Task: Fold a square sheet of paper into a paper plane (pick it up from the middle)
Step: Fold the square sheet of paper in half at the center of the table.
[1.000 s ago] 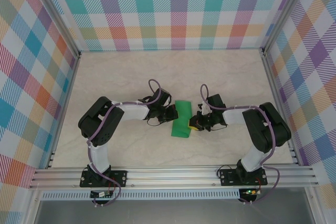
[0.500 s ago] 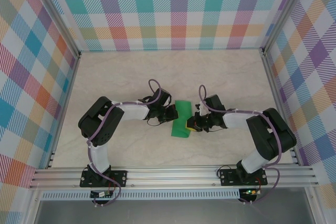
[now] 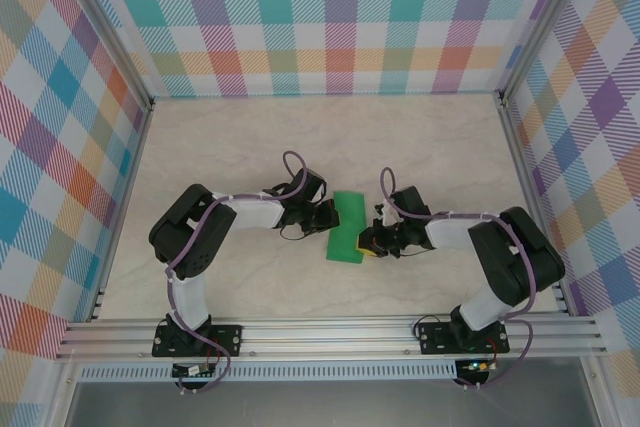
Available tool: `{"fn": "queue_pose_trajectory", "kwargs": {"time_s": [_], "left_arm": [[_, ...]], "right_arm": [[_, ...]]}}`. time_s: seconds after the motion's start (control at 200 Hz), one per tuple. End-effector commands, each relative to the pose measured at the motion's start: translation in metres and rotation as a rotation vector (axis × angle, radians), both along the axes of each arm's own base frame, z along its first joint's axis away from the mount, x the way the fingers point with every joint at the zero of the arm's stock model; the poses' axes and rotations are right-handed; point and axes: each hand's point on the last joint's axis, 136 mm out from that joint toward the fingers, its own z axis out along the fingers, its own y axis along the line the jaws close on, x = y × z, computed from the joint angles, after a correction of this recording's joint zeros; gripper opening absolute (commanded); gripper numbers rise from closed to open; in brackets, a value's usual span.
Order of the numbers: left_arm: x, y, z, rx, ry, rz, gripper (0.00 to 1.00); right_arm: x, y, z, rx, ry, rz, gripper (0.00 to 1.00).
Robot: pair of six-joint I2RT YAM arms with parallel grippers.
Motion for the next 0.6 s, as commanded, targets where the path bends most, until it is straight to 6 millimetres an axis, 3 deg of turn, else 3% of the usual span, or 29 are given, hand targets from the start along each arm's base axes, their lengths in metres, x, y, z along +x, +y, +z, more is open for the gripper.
{"fn": "queue_pose_trajectory", "kwargs": {"time_s": [0.0, 0.39, 0.595], "left_arm": [[-0.021, 0.021, -0.036, 0.124, 0.087, -0.002, 0.0], [-0.021, 0.021, -0.036, 0.126, 0.089, -0.002, 0.0], [-0.021, 0.021, -0.035, 0.125, 0.09, -0.003, 0.0]], "right_arm": [[-0.008, 0.004, 0.009, 0.011, -0.015, 0.02, 0.09], [-0.03, -0.009, -0.026, -0.085, 0.046, 0.019, 0.08], [-0.028, -0.003, -0.009, -0.061, -0.002, 0.041, 0.08]]}}
